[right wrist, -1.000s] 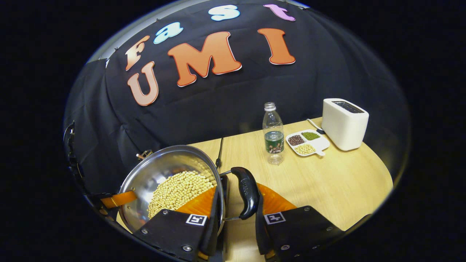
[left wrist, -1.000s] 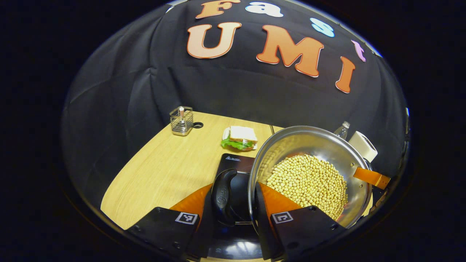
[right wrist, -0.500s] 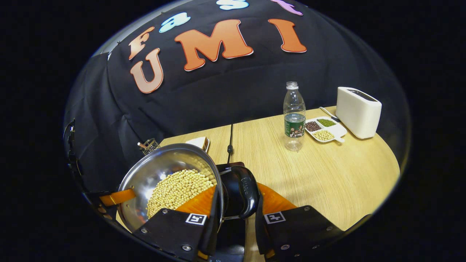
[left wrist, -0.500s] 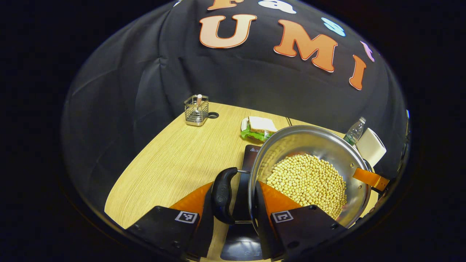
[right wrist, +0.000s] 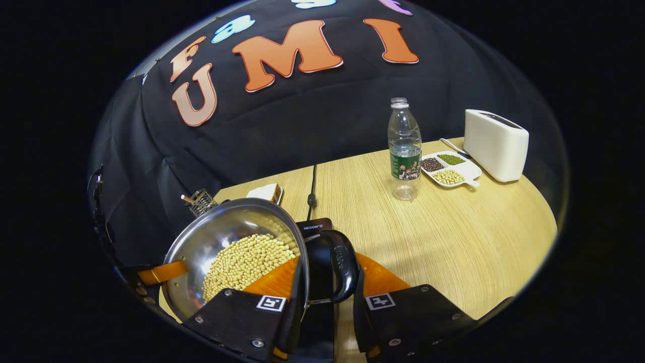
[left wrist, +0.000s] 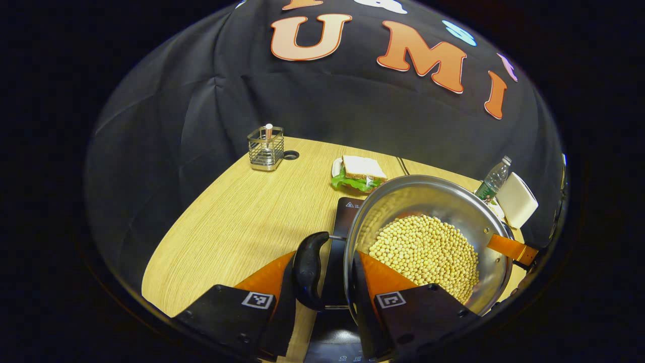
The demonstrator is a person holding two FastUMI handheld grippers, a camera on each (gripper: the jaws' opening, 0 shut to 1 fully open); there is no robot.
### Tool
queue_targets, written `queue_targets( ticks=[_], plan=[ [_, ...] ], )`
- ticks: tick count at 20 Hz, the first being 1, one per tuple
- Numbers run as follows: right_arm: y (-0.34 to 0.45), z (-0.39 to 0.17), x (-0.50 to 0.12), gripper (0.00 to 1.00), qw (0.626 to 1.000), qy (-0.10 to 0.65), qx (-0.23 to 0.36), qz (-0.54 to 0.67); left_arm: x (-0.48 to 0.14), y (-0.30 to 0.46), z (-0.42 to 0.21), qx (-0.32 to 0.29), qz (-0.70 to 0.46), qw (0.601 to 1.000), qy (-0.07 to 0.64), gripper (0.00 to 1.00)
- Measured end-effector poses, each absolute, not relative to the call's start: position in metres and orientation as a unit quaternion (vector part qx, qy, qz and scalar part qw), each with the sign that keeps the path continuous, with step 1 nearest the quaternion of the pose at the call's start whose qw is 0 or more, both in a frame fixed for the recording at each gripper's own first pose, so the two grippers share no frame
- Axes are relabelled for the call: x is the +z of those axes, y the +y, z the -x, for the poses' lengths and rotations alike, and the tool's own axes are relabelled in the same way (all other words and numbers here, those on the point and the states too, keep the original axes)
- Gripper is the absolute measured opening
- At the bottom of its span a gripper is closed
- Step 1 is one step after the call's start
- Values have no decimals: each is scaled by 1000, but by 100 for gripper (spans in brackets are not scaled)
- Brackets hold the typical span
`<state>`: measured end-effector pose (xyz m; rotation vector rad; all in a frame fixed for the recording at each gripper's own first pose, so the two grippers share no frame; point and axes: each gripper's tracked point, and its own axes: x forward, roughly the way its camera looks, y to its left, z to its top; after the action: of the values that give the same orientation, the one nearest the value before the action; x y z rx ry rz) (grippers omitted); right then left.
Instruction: First push the handle of the pot to place it horizontally, then grasp the pot with both hands and set it on the induction cooktop.
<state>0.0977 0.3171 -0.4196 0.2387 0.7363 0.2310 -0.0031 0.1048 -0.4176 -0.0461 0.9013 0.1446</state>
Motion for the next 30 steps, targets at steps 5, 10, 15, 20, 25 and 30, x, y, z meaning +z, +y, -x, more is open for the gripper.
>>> queue_targets(
  ticks=[5, 10, 15, 20, 25, 30],
  plan=[
    [316, -99, -424, 51, 920, 361, 110, -104, -419, 104, 0, 69, 18, 897, 437, 61],
    [320, -100, -422, 60, 921, 355, 116, -107, -420, 103, 3, 78, 18, 896, 436, 67],
    [305, -102, -404, 90, 931, 332, 111, -100, -362, 104, -18, 90, -27, 930, 356, 75],
    [279, -101, -363, 95, 946, 291, 109, -96, -293, 71, -30, 70, -35, 960, 268, 99],
    [242, -96, -309, 95, 961, 242, 104, -88, -249, 37, -31, 44, -22, 974, 221, 98],
    [201, -86, -256, 95, 974, 195, 95, -71, -220, 8, -35, 18, -1, 981, 191, 99]
  ],
)
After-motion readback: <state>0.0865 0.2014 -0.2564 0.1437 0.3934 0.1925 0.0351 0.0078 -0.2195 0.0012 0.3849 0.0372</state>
